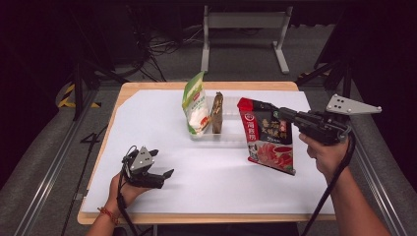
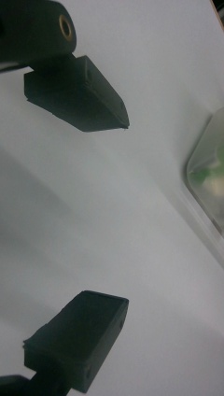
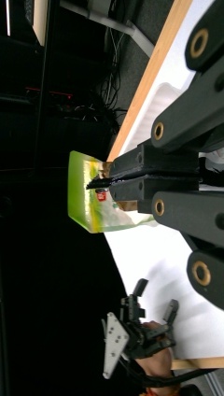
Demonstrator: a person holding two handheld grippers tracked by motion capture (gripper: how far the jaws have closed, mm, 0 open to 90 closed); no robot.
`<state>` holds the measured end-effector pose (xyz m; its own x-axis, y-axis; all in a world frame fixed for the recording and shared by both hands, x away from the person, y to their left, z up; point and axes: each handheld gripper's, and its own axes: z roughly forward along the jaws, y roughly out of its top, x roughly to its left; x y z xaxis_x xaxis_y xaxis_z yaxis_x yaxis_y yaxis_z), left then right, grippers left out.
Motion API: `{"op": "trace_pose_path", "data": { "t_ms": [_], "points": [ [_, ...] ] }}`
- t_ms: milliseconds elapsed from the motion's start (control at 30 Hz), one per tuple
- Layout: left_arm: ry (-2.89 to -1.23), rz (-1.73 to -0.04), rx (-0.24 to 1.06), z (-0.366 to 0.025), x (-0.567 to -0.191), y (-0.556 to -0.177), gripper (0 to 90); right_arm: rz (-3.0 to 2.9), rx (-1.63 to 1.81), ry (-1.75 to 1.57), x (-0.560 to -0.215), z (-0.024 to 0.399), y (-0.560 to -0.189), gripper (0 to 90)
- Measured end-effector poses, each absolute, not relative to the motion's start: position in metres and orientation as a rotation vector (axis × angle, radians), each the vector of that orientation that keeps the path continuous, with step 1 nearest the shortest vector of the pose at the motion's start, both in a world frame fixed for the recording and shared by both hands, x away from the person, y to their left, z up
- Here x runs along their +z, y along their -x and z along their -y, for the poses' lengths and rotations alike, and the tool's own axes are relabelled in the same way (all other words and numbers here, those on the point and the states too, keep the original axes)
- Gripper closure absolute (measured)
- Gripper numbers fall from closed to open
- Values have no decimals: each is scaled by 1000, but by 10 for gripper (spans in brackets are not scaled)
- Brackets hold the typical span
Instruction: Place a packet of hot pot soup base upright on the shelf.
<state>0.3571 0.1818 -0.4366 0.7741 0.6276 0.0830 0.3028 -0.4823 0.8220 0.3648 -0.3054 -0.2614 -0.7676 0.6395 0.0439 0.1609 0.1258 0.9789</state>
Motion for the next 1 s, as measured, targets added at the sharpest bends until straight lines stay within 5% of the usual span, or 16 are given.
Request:
{"op": "trace_pose_path", "data": {
  "t_ms": [1000],
  "points": [
    [-2109, -680, 466, -181, -438, -356, 133, -1965, 1627, -829, -228, 253, -427, 878]
  ]
}}
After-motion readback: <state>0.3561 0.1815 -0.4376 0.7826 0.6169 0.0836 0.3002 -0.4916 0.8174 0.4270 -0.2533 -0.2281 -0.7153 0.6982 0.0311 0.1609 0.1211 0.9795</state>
